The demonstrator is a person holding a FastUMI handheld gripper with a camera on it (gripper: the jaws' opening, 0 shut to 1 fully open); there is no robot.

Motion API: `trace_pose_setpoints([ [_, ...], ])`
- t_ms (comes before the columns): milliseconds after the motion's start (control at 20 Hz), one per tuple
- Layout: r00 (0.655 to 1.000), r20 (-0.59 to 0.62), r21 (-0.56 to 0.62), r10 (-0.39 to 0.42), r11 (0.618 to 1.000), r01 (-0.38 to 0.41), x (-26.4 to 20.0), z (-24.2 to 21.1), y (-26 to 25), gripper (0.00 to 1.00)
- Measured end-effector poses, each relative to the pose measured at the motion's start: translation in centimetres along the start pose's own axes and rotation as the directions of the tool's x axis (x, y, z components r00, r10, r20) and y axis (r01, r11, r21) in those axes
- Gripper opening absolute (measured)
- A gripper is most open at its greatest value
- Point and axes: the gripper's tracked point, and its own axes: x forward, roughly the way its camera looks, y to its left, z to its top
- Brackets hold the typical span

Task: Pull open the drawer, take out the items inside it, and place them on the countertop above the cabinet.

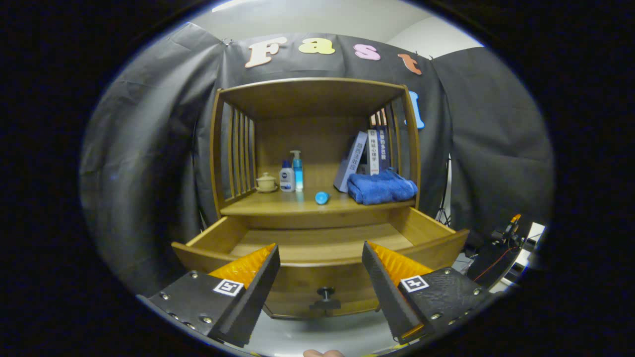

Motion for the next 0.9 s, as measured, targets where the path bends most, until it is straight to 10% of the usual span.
trace_pose_setpoints([
  [900,0.999,-0.034,-0.027,0.034,0.999,-0.035,5.2,-9.1,-0.2,0.99],
])
